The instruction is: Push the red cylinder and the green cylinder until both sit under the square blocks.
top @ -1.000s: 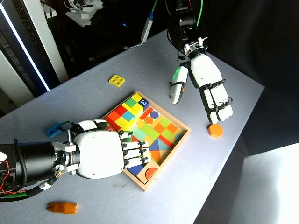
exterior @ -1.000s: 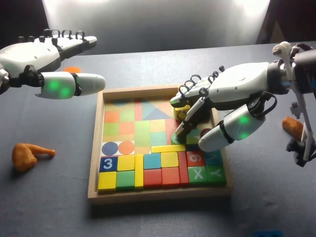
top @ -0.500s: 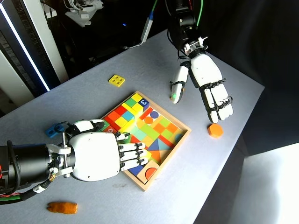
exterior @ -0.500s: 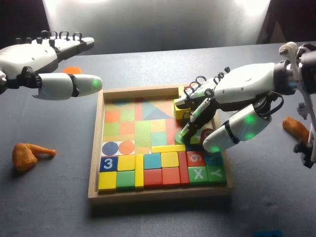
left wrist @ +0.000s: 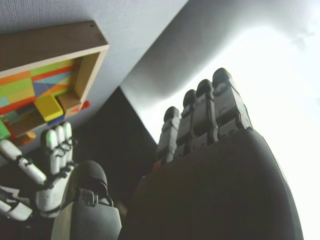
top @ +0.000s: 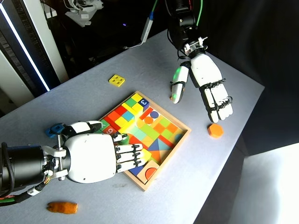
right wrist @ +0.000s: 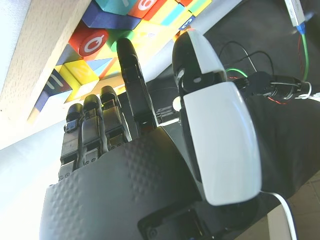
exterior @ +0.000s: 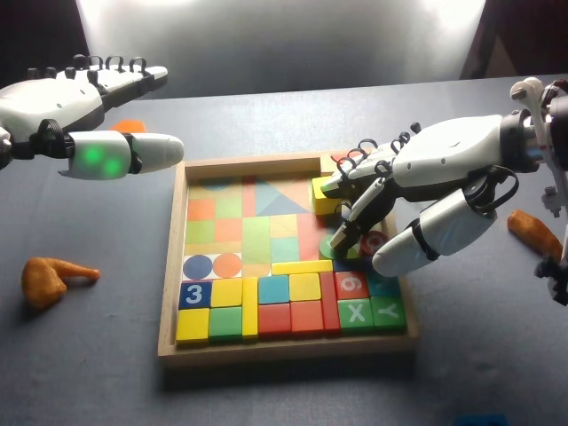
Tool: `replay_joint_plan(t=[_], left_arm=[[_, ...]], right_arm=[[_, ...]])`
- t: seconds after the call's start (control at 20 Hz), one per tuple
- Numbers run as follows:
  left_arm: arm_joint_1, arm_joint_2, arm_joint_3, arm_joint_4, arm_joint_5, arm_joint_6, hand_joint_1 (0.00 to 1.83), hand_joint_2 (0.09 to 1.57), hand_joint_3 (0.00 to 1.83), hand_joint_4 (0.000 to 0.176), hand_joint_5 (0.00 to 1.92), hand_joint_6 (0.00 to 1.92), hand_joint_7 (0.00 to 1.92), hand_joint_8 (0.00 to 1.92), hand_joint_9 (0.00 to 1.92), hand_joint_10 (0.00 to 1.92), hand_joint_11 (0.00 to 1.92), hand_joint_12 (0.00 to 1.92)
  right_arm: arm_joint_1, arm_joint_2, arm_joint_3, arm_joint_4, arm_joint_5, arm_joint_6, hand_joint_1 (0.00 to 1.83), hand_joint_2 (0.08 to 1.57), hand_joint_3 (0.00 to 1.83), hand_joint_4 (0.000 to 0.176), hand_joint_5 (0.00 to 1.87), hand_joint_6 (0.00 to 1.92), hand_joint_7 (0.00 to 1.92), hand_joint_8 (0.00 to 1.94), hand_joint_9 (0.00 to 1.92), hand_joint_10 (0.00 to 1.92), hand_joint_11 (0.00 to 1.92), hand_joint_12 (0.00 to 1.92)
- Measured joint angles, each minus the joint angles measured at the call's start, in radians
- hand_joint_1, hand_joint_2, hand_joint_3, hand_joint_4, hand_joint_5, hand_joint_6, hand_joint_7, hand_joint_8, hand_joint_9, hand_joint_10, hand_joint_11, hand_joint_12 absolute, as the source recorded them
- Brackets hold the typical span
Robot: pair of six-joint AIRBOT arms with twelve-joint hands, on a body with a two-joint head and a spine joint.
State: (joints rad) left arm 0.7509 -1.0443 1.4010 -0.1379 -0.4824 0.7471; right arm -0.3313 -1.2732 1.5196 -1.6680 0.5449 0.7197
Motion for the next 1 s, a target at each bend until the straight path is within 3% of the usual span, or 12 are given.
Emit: replay_joint_plan(t=[0.2, 0.25, 0.3, 0.35, 0.5, 0.6, 0.7, 0.9, 1.0], left_arm=[[0.000, 0.000, 0.000, -0.001, 0.000, 0.000, 0.00, 1.12, 0.00, 0.087, 0.00, 0.00, 0.00, 0.00, 0.00, 0.00, 0.00, 0.00], [0.000, 0.000, 0.000, -0.001, 0.000, 0.000, 0.00, 1.12, 0.00, 0.073, 0.00, 0.00, 0.00, 0.00, 0.00, 0.00, 0.00, 0.00], [0.000, 0.000, 0.000, -0.001, 0.000, 0.000, 0.00, 1.12, 0.00, 0.090, 0.00, 0.00, 0.00, 0.00, 0.00, 0.00, 0.00, 0.00], [0.000, 0.000, 0.000, -0.001, 0.000, 0.000, 0.00, 1.12, 0.00, 0.093, 0.00, 0.00, 0.00, 0.00, 0.00, 0.00, 0.00, 0.00], [0.000, 0.000, 0.000, -0.001, 0.000, 0.000, 0.00, 1.12, 0.00, 0.087, 0.00, 0.00, 0.00, 0.00, 0.00, 0.00, 0.00, 0.00], [0.000, 0.000, 0.000, -0.001, 0.000, 0.000, 0.00, 1.12, 0.00, 0.097, 0.00, 0.00, 0.00, 0.00, 0.00, 0.00, 0.00, 0.00], [0.000, 0.000, 0.000, -0.001, 0.000, 0.000, 0.00, 1.12, 0.00, 0.087, 0.00, 0.00, 0.00, 0.00, 0.00, 0.00, 0.00, 0.00], [0.000, 0.000, 0.000, -0.002, 0.000, 0.000, 0.00, 1.09, 0.00, 0.111, 0.00, 0.00, 0.00, 0.00, 0.00, 0.00, 0.00, 0.00], [0.000, 0.000, 0.000, -0.002, 0.000, 0.000, 0.00, 1.11, 0.00, 0.113, 0.00, 0.00, 0.00, 0.00, 0.00, 0.00, 0.00, 0.00]], right_arm=[[0.005, -0.001, -0.002, -0.005, -0.002, -0.001, 0.16, 1.19, 0.00, 0.176, 0.68, 0.01, 0.00, 0.00, 0.00, 0.00, 0.00, 0.00], [0.007, -0.001, -0.002, -0.005, -0.002, -0.002, 0.18, 1.19, 0.00, 0.176, 0.69, 0.01, 0.00, 0.00, 0.00, 0.00, 0.00, 0.00], [0.013, -0.001, -0.002, -0.015, -0.001, -0.006, 0.16, 1.19, 0.00, 0.176, 0.69, 0.01, 0.00, 0.00, 0.00, 0.00, 0.00, 0.00], [0.016, -0.003, -0.002, -0.017, -0.002, -0.007, 0.18, 1.19, 0.00, 0.176, 0.70, 0.01, 0.00, 0.00, 0.00, 0.00, 0.00, 0.00], [0.024, -0.008, -0.003, -0.020, -0.005, -0.017, 0.17, 1.19, 0.00, 0.176, 0.70, 0.00, 0.01, 0.00, 0.00, 0.00, 0.00, 0.00], [0.024, -0.008, -0.004, -0.020, -0.005, -0.017, 0.15, 1.19, 0.00, 0.176, 0.70, 0.00, 0.00, 0.00, 0.00, 0.00, 0.00, 0.00], [0.024, -0.008, -0.004, -0.020, -0.005, -0.017, 0.14, 1.19, 0.00, 0.176, 0.69, 0.00, 0.00, 0.00, 0.00, 0.00, 0.00, 0.00], [0.023, -0.008, -0.004, -0.019, -0.005, -0.017, 0.15, 1.19, 0.00, 0.176, 0.68, 0.00, 0.00, 0.00, 0.00, 0.00, 0.00, 0.00], [0.017, -0.005, -0.006, -0.016, -0.004, -0.014, 0.15, 1.18, 0.00, 0.176, 0.68, 0.00, 0.00, 0.00, 0.00, 0.00, 0.00, 0.00]])
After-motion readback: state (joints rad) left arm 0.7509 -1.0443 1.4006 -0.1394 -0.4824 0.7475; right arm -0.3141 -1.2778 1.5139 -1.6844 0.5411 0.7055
